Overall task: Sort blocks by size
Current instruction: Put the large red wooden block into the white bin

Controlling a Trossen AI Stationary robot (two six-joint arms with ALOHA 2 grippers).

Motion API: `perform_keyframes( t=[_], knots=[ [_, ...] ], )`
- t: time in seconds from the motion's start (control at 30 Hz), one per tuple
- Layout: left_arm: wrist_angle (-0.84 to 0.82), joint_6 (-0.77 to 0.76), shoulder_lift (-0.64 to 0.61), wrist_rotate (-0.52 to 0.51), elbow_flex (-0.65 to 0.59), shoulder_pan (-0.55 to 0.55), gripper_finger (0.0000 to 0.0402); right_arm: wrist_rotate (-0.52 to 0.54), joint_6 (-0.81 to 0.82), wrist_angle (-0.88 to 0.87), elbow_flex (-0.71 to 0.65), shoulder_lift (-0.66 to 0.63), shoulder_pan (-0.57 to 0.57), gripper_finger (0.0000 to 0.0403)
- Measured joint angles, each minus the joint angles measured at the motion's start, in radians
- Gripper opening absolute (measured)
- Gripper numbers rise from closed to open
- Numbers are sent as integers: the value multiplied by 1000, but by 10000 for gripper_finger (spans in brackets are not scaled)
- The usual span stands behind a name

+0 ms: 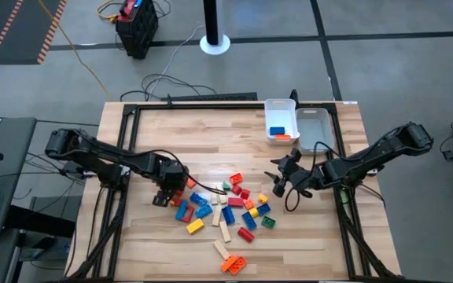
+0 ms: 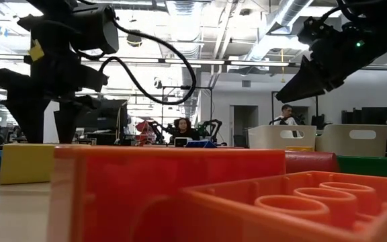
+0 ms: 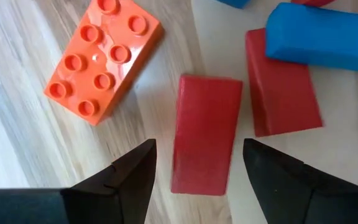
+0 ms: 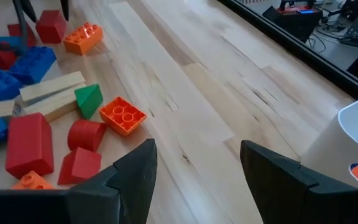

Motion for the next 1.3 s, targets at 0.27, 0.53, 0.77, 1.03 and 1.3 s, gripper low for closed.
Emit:
perform_keyframes(
  t=[0.27, 0.53, 0.77, 1.03, 1.3],
  knots=[
    [2, 36, 144, -49, 16, -24, 191, -10, -10, 19, 0, 0, 0, 259],
    [-40, 79, 143, -99, 87, -14, 126, -18, -9, 13, 0, -1, 0, 259],
    [20, 146, 69, -104, 138, 77, 126, -24, 65, -112, 1, -70, 6, 259],
    [435, 231, 70, -14, 146, 255, 126, -24, 174, -199, 1, -89, 7, 259],
    [929, 176, 127, 50, 148, 382, 129, -25, 242, -195, 1, -52, -16, 259]
  ],
)
